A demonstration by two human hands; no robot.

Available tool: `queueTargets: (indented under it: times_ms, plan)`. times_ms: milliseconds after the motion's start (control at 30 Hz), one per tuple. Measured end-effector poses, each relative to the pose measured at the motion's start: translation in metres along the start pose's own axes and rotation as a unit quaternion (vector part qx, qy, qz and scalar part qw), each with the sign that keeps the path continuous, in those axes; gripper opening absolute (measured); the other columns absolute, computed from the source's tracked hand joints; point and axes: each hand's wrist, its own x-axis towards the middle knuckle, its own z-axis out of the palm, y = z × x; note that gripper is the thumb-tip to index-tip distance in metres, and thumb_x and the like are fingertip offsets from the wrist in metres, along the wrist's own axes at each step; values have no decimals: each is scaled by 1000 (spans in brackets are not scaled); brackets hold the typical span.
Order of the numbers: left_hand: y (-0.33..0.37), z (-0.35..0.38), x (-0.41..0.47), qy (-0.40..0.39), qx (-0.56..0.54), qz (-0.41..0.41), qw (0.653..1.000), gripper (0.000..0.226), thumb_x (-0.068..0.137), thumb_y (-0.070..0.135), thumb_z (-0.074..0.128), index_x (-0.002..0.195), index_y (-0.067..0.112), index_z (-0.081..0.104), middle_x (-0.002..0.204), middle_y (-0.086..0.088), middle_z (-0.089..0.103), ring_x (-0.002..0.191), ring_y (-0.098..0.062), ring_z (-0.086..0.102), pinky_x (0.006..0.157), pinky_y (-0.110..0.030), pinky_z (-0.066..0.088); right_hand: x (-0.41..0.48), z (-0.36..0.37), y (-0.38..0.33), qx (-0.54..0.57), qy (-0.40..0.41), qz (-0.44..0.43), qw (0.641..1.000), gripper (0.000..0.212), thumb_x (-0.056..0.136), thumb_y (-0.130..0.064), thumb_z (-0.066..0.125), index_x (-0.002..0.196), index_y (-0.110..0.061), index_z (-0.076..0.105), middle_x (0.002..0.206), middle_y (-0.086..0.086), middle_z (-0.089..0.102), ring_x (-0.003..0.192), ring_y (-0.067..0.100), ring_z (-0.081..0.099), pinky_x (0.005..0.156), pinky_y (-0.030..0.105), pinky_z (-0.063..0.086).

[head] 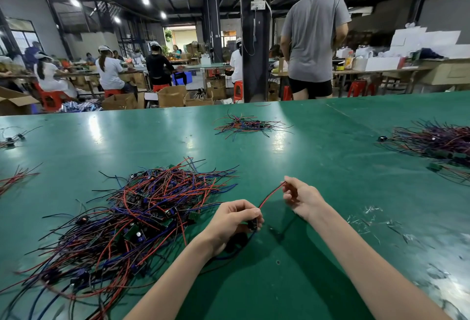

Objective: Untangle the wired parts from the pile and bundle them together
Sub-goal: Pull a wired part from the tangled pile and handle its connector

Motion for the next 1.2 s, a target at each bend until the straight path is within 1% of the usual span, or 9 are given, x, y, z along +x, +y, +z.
queueTargets:
  times_ms: [133,267,333,400,533,667,867,1067,1200]
  plan:
    - [-1,-1,1,34,-26,-9,999,23,87,1,60,66,9,65,69,-11,67,57,-18,61,57,-24,50,-16,5,6,-124,-42,-40,991,32,88,-29,65,78,2,63,62,7,57,48,12,47,39,19,45]
    - [-1,0,2,75,-55,-14,996,20,87,2,60,68,5,64,65,-11,64,51,-17,59,60,-29,47,-38,15,20,-252,-164,-38,953,22,84,-23,69,74,-4,68,64,4,59,46,8,46,43,19,43]
    - [0,1,2,90,-60,-15,994,21,88,1,59,68,6,64,63,-9,64,50,-15,57,55,-26,45,-46,18,26,-283,-212,-42,934,21,82,-18,72,64,-9,67,60,1,59,47,7,46,43,18,41]
    - [0,0,2,95,-61,-18,993,24,89,1,58,66,8,62,63,-6,66,52,-13,57,50,-21,44,-50,19,29,-284,-227,-48,930,25,80,-17,73,58,-12,64,57,0,58,48,7,46,42,18,40]
    - [1,1,2,88,-42,-22,995,24,89,1,58,67,9,59,64,-6,63,53,-13,55,49,-20,44,-53,20,28,-277,-220,-58,934,23,79,-13,74,58,-10,65,58,2,57,47,7,45,41,18,39]
    - [0,0,1,82,-33,-19,996,21,90,1,57,70,7,58,80,-18,62,58,-17,54,51,-21,44,-51,22,33,-255,-189,-69,946,29,80,-5,70,52,-10,66,51,0,57,41,6,43,40,17,38]
    - [-1,2,1,55,5,-14,998,21,88,3,60,68,8,60,60,-7,61,49,-16,57,47,-19,43,-44,25,33,-188,-129,-60,972,21,82,1,64,62,-1,60,46,1,51,36,5,39,37,18,38]
    - [1,-1,2,54,-2,-13,998,22,87,2,61,66,8,61,65,-11,61,49,-17,57,47,-19,42,-39,28,33,-168,-106,-42,979,20,83,3,62,63,2,61,44,1,51,34,5,39,37,18,40]
    - [3,2,-1,26,-14,-25,999,19,88,0,59,69,4,59,65,-11,64,49,-17,59,47,-19,46,-30,25,23,-126,-50,-32,990,20,83,5,62,63,2,60,43,3,55,32,5,40,35,17,40]
